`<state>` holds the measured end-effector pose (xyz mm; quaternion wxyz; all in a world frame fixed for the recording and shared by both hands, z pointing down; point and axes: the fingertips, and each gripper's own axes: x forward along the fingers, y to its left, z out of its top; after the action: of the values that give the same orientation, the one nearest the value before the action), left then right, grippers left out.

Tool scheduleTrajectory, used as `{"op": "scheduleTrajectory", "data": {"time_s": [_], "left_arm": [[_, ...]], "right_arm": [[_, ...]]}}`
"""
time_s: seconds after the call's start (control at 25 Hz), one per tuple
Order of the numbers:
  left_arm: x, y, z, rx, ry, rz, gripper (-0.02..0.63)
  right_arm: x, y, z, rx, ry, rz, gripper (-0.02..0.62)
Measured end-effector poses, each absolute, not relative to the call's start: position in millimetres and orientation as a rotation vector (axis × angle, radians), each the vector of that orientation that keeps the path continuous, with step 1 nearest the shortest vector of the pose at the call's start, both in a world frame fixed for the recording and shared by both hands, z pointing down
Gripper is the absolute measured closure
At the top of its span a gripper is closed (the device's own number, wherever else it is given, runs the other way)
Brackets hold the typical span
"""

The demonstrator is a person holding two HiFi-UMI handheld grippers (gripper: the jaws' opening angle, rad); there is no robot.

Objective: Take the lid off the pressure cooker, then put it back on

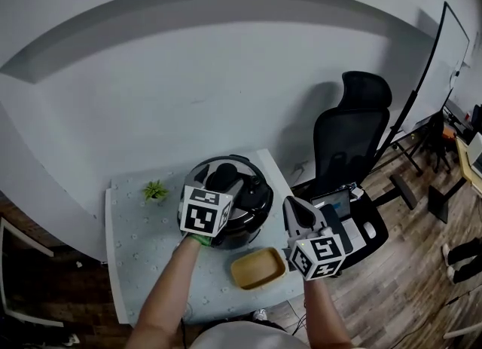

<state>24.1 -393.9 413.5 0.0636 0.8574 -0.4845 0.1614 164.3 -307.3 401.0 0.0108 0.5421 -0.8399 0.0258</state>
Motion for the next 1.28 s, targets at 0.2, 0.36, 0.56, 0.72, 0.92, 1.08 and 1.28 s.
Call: {"op": "scheduleTrajectory", "data": {"time_s": [0.2,0.36,0.56,0.72,0.92,1.08,1.28], "left_arm": [[31.1,-413.1,418.9,2.551,-1.457,0.592,0.258],[34.3,-419.2,428.0,2.500,-1.452,0.659,0.259],[36.4,-420.5,439.6,2.456,-1.451,0.701,0.265],[35.6,-422.2,439.7,2.455,-1.460,0.706,0.288],[34.3,-422.5,440.5,2.447,-1.464,0.710,0.293],[34.8,-422.2,441.5,2.460,-1.432,0.730,0.295],[39.9,-420.7,440.8,2.528,-1.337,0.769,0.296]], "right_arm": [[169.8,-308.3,402.6,1.669,-2.637,0.091,0.595],[181.7,-308.3,400.6,1.691,-2.632,0.091,0.595],[190.8,-306.6,405.0,1.714,-2.627,0.111,0.595],[192.6,-307.2,407.0,1.715,-2.624,0.119,0.595],[191.0,-307.2,407.7,1.715,-2.622,0.119,0.595],[191.4,-306.8,405.7,1.717,-2.618,0.108,0.595],[194.0,-303.6,403.0,1.738,-2.603,0.097,0.595]]}}
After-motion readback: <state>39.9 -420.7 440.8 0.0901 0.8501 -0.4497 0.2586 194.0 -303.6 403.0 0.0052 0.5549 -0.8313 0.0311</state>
